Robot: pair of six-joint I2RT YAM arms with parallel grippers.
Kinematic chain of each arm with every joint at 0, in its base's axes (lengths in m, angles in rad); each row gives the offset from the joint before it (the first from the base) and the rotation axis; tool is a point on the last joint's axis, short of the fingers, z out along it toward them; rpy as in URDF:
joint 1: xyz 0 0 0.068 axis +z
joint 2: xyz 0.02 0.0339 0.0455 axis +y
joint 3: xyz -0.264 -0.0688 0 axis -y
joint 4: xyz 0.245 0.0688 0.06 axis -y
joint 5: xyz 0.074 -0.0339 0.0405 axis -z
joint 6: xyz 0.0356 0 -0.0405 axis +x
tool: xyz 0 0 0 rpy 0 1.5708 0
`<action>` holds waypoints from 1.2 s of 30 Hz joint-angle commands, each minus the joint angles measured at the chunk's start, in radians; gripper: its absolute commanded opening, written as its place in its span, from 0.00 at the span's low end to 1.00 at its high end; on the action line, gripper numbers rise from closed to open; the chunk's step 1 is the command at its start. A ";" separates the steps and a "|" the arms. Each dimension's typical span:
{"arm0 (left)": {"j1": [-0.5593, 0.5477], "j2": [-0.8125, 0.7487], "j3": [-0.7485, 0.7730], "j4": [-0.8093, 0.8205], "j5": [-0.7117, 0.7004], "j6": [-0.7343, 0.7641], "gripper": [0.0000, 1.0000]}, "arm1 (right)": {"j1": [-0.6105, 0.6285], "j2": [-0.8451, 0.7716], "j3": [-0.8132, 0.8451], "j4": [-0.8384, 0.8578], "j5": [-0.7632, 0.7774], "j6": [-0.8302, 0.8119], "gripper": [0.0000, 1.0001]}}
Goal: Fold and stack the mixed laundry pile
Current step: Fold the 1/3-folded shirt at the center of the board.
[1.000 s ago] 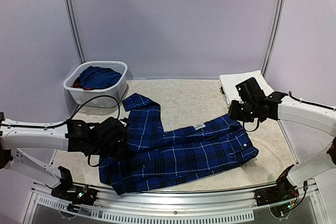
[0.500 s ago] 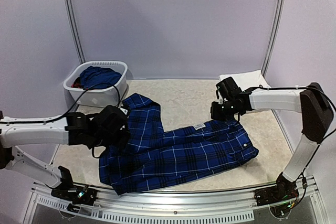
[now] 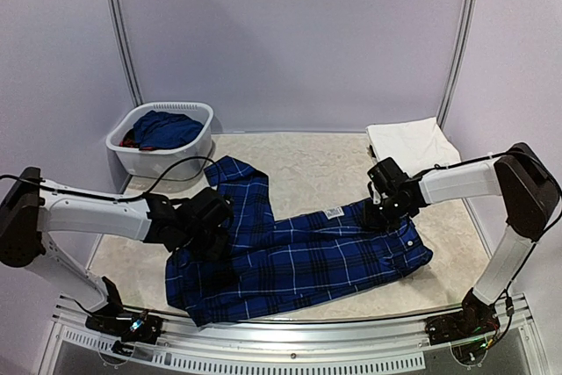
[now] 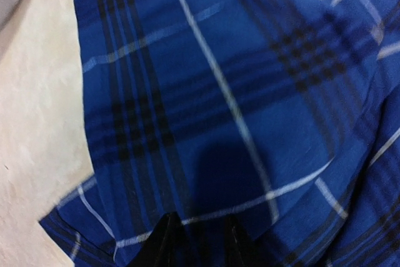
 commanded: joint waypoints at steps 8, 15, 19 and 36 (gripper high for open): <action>-0.080 -0.013 -0.069 -0.113 0.113 -0.108 0.23 | -0.003 -0.058 -0.036 -0.104 0.160 0.024 0.05; -0.117 -0.183 -0.016 -0.173 0.004 -0.120 0.24 | 0.095 -0.109 0.157 -0.180 0.132 -0.037 0.06; -0.115 -0.310 -0.026 -0.150 -0.069 -0.116 0.30 | 0.129 -0.086 0.269 -0.125 0.029 -0.069 0.08; 0.289 -0.122 0.115 0.175 0.004 -0.033 0.60 | 0.158 0.026 0.312 -0.039 -0.069 -0.055 0.20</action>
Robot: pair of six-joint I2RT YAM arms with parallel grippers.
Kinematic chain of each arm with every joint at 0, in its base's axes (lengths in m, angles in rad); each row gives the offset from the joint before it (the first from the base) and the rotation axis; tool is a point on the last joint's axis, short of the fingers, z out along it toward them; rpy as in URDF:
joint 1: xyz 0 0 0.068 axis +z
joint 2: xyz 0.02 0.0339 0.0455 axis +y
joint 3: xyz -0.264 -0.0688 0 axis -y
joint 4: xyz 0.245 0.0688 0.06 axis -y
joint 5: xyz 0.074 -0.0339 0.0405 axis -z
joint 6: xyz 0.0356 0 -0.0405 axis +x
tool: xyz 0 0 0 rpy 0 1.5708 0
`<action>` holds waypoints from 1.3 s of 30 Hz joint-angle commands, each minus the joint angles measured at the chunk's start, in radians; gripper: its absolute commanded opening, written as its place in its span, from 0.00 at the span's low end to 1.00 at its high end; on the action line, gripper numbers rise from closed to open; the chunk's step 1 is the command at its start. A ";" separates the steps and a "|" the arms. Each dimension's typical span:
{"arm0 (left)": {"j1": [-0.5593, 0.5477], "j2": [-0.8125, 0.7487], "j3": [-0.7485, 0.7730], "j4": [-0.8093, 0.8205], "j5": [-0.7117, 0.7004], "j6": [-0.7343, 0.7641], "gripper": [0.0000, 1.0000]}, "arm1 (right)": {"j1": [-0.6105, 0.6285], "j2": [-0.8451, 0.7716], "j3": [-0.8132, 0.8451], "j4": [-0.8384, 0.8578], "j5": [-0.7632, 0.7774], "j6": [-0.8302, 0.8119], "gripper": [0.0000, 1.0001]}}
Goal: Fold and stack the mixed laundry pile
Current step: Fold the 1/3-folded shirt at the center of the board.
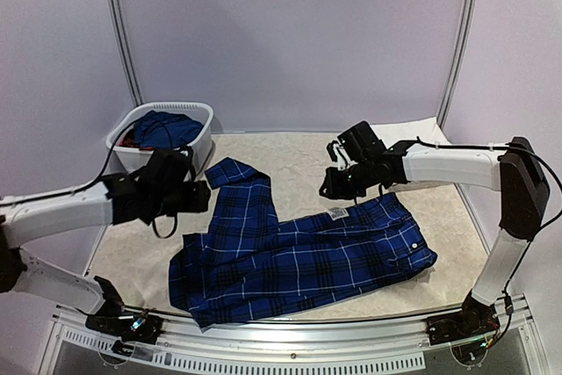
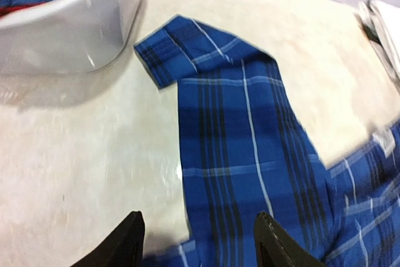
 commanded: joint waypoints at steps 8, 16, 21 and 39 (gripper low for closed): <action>0.231 0.514 0.316 0.120 0.255 0.050 0.55 | 0.006 -0.086 -0.148 0.000 0.034 0.004 0.35; 0.292 0.694 0.444 0.084 0.236 0.041 0.54 | 0.005 -0.105 -0.185 -0.008 0.059 -0.015 0.36; 0.323 0.793 0.509 0.081 0.251 0.037 0.53 | 0.005 -0.094 -0.189 -0.009 0.060 -0.027 0.36; 0.348 0.917 0.591 0.058 0.195 0.040 0.45 | 0.006 -0.060 -0.183 -0.010 0.058 -0.049 0.34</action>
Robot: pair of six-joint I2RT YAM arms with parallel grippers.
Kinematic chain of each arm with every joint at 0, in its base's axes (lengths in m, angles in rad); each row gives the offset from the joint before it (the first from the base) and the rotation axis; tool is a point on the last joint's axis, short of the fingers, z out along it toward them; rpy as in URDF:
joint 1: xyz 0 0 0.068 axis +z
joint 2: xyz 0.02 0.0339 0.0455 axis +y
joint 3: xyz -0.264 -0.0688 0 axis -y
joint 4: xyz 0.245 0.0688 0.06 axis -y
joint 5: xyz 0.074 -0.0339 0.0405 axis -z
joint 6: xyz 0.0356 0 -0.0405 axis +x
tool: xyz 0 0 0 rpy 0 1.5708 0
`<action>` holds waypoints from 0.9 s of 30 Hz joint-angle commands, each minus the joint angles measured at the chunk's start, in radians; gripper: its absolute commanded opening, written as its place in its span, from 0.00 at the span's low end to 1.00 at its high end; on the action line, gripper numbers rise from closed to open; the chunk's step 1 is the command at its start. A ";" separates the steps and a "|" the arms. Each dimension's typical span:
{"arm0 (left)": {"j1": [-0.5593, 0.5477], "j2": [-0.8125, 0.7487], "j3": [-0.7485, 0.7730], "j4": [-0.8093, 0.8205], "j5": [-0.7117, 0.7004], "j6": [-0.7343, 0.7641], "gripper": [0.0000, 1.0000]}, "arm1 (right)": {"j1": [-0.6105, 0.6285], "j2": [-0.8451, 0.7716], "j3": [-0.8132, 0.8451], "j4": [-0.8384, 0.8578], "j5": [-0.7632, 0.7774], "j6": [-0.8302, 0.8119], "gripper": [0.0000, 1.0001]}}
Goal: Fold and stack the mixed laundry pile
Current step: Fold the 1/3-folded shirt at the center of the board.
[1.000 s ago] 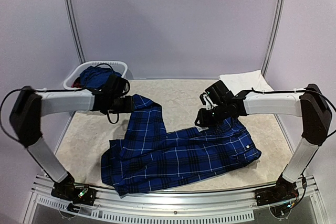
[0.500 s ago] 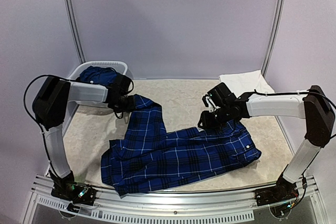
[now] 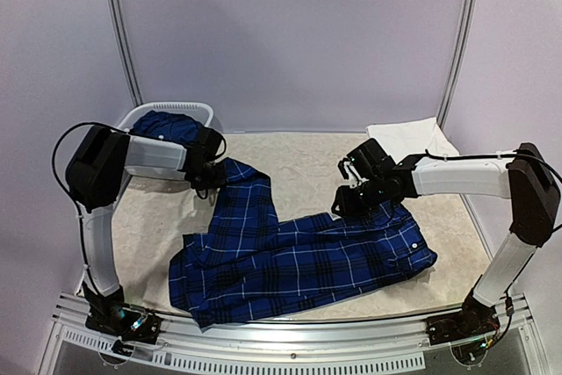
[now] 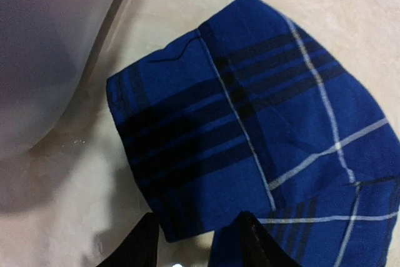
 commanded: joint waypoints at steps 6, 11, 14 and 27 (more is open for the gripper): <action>0.030 0.050 0.025 -0.010 -0.015 -0.005 0.44 | 0.005 0.021 -0.009 -0.007 0.009 -0.016 0.32; 0.038 0.062 0.024 0.007 -0.009 -0.008 0.37 | 0.005 0.022 -0.008 -0.011 0.008 -0.016 0.32; 0.038 0.067 0.020 0.034 0.004 0.000 0.24 | 0.005 0.021 -0.007 -0.014 0.008 -0.016 0.31; 0.012 -0.084 -0.105 0.156 0.088 0.049 0.00 | 0.006 -0.004 0.005 -0.048 0.038 -0.020 0.30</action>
